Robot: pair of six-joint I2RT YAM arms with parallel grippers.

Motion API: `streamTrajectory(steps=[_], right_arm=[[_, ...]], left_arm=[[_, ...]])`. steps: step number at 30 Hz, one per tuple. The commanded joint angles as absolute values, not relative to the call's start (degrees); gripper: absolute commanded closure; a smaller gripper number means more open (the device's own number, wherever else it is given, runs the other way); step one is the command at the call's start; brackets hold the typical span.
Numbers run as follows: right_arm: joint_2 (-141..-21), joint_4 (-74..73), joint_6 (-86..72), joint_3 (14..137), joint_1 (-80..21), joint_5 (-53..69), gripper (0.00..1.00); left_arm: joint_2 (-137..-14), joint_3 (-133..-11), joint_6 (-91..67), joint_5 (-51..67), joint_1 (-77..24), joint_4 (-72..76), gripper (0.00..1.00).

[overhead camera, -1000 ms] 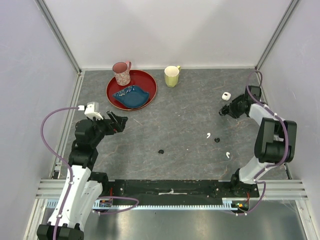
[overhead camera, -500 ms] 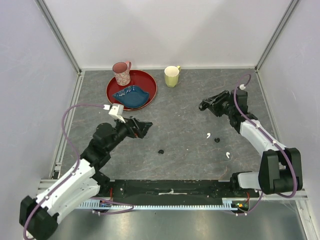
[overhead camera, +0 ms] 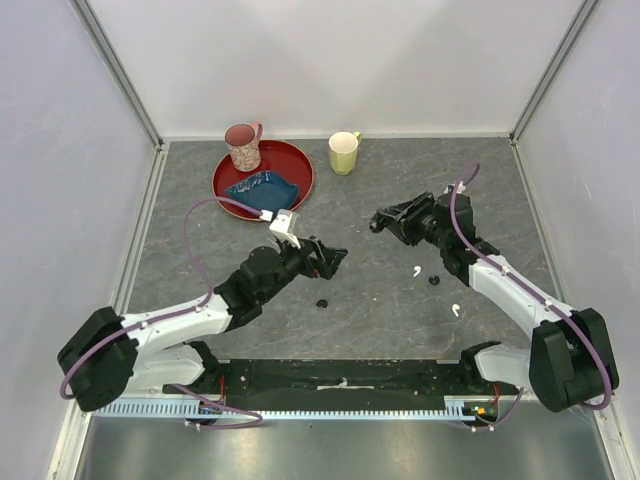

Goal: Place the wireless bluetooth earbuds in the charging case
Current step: Pick up the charging case at the center of the board.

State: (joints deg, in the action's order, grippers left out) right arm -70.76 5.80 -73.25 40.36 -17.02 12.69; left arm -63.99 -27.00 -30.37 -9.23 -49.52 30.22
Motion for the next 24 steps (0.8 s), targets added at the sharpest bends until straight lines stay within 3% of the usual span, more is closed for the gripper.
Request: streamTrajectory(steps=[1,12,24], right_arm=[[-68.7,8.7,-76.6,39.6,-19.8,10.6,1.0],[-69.2,10.3,-79.1,38.7,-23.8,10.4,1.0],[-68.8,11.3,-80.2,38.5,-25.0,11.0,1.0]], left_arm=[[-68.5,-31.5,-27.6,-12.5,-51.4,43.1,0.06],[-77.0,-35.5,-27.6,-10.7,-53.8,48.4,0.07],[-82.6,-39.2,-28.8,-10.7,-54.1,48.6,0.18]])
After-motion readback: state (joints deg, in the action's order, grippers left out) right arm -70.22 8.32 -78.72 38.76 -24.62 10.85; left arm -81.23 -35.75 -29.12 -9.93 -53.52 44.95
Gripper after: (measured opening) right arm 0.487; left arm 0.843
